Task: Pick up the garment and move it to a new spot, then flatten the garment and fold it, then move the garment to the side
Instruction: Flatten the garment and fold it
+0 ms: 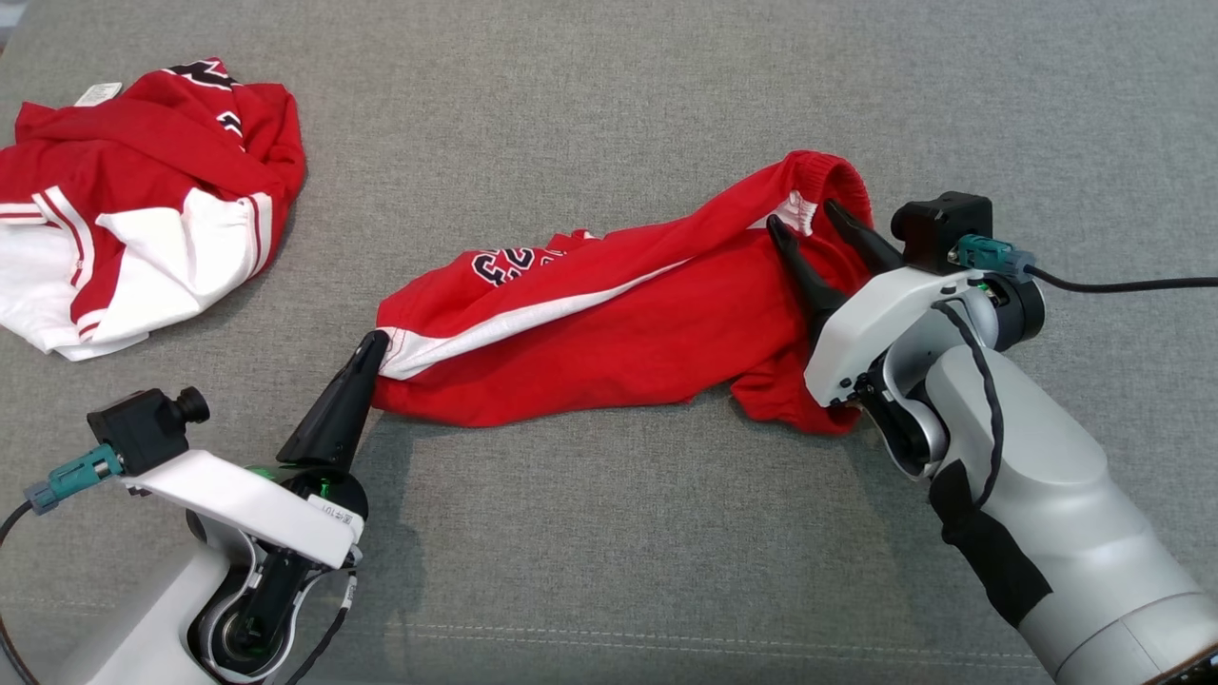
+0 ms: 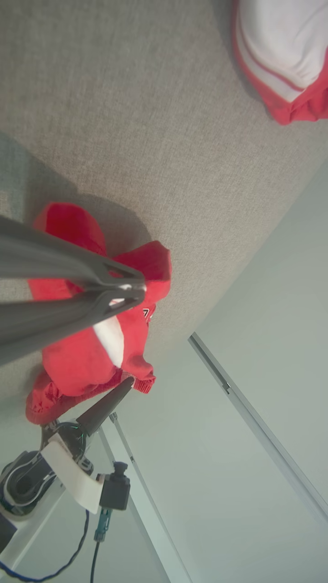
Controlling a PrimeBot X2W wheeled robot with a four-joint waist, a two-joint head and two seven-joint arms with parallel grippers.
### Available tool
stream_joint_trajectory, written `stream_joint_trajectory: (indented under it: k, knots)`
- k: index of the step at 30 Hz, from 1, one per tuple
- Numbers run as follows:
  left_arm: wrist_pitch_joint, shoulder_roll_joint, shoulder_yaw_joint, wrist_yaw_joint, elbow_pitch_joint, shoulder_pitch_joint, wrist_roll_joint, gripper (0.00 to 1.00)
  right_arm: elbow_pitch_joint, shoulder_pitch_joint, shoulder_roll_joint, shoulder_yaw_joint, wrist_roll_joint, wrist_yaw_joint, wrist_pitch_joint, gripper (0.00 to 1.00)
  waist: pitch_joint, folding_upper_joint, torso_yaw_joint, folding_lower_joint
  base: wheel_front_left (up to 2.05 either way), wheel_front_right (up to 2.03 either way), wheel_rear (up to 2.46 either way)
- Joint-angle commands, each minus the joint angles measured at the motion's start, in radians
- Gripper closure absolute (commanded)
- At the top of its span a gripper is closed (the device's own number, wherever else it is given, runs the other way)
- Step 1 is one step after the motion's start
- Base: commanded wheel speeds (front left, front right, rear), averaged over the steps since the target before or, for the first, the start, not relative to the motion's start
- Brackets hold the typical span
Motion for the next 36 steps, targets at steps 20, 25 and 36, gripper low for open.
stream_joint_trajectory:
  k: [20, 25, 36]
  knots:
    - [-0.010, 0.034, 0.028, 0.000, -0.022, -0.064, -0.007, 1.00, 0.035, -0.037, 0.017, -0.043, -0.044, 0.000, 0.037, 1.00, 0.020, 0.0000, 0.016, 0.0000, 0.00, 0.00, 0.00]
    - [-0.010, 0.037, 0.035, 0.000, -0.018, -0.066, -0.005, 1.00, -0.043, -0.024, 0.017, -0.046, 0.035, 0.000, -0.008, 1.00, -0.004, 0.0000, -0.004, 0.0000, 0.00, 0.00, 0.00]
    - [0.070, 0.155, -0.027, 0.000, 0.058, -0.262, -0.064, 1.00, -0.220, -0.052, 0.005, -0.121, 0.247, 0.000, 0.078, 1.00, -0.168, 0.0000, -0.095, 0.0000, 0.00, 0.00, 0.00]
